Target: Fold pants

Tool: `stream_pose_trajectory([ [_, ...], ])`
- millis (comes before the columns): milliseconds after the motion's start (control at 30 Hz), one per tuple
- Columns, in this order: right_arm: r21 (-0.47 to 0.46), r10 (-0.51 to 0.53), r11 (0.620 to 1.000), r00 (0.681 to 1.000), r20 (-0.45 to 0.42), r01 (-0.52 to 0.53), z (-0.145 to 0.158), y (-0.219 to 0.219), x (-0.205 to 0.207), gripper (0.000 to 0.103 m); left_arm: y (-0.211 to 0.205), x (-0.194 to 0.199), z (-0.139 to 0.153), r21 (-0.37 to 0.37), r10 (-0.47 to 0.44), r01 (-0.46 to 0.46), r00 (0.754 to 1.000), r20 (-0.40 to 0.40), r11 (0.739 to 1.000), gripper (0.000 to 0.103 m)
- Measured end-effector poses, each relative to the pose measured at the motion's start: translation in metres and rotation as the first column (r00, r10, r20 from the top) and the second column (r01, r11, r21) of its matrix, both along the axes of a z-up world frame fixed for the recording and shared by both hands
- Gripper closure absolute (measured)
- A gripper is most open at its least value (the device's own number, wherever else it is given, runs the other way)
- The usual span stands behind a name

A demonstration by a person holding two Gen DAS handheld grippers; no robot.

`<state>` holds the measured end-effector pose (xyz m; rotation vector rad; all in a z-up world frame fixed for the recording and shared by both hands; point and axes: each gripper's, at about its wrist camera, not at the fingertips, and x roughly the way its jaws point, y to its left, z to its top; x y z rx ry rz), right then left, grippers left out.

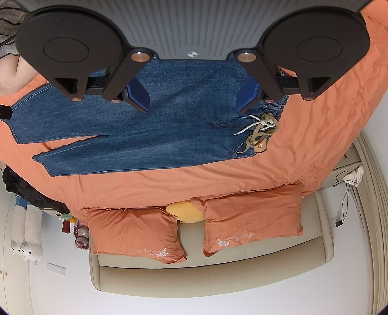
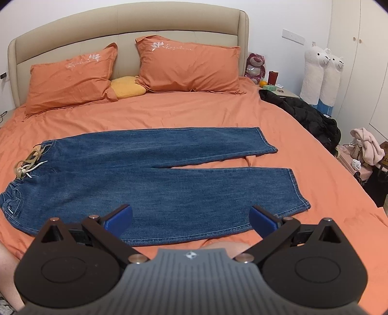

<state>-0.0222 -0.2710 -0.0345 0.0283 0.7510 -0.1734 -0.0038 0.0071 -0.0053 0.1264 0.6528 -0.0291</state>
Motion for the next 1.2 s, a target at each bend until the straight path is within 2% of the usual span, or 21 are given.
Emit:
stream_pose_trajectory([
  [1200,0.013,-0.032,0.999,0.999,-0.029,0.033,-0.011,-0.011,0.003,0.005,-0.002,0.004,-0.008,-0.004,0.004,-0.004,0.999,-0.044,1.0,0.009],
])
